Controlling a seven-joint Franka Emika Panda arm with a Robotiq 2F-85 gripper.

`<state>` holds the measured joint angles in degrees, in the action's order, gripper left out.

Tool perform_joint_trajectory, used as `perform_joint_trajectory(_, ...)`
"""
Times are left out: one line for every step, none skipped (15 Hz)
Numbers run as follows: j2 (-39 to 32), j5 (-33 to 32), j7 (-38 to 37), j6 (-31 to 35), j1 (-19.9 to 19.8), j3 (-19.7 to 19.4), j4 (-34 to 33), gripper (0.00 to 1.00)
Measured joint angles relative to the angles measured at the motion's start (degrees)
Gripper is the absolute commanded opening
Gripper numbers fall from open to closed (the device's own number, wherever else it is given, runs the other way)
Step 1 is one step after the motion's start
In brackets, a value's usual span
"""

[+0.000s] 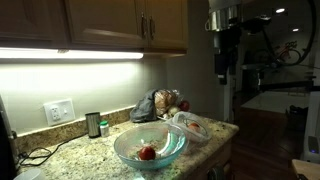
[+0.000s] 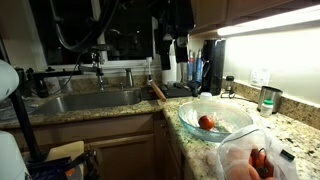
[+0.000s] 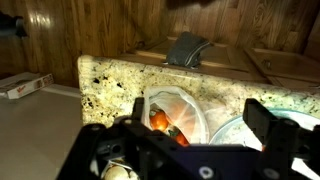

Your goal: Pick up a tomato from the carrier and put it in the bowl

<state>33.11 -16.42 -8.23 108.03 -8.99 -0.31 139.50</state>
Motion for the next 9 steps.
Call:
perform_joint_trajectory(-0.61, 0.00, -0.35, 0.55, -0.06, -0.14, 0.00, 1.00)
perform_joint_trajectory(-1.27, 0.00, -0.76, 1.19, -0.14, -0.32, 0.00, 1.00)
perform_joint_trajectory(-1.92, 0.00, -1.08, 1.86, -0.26, -0.53, -0.01, 1.00)
perform_joint_trajectory(-2.61, -0.02, -1.40, 2.47, -0.37, -0.83, -0.01, 1.00)
perform_joint_trajectory(-3.24, -0.02, -1.66, 3.12, -0.67, -1.06, -0.04, 1.00)
perform_joint_trajectory(-3.93, -0.03, -1.90, 3.81, -1.07, -1.30, -0.05, 1.00)
perform_joint_trajectory(-4.57, -0.03, -2.04, 4.38, -1.44, -1.63, -0.12, 1.00)
perform_joint_trajectory(-5.25, -0.03, -2.10, 4.85, -1.85, -1.96, -0.29, 1.00)
perform_joint_trajectory(-5.89, -0.03, -2.10, 5.33, -2.19, -2.35, -0.49, 1.00)
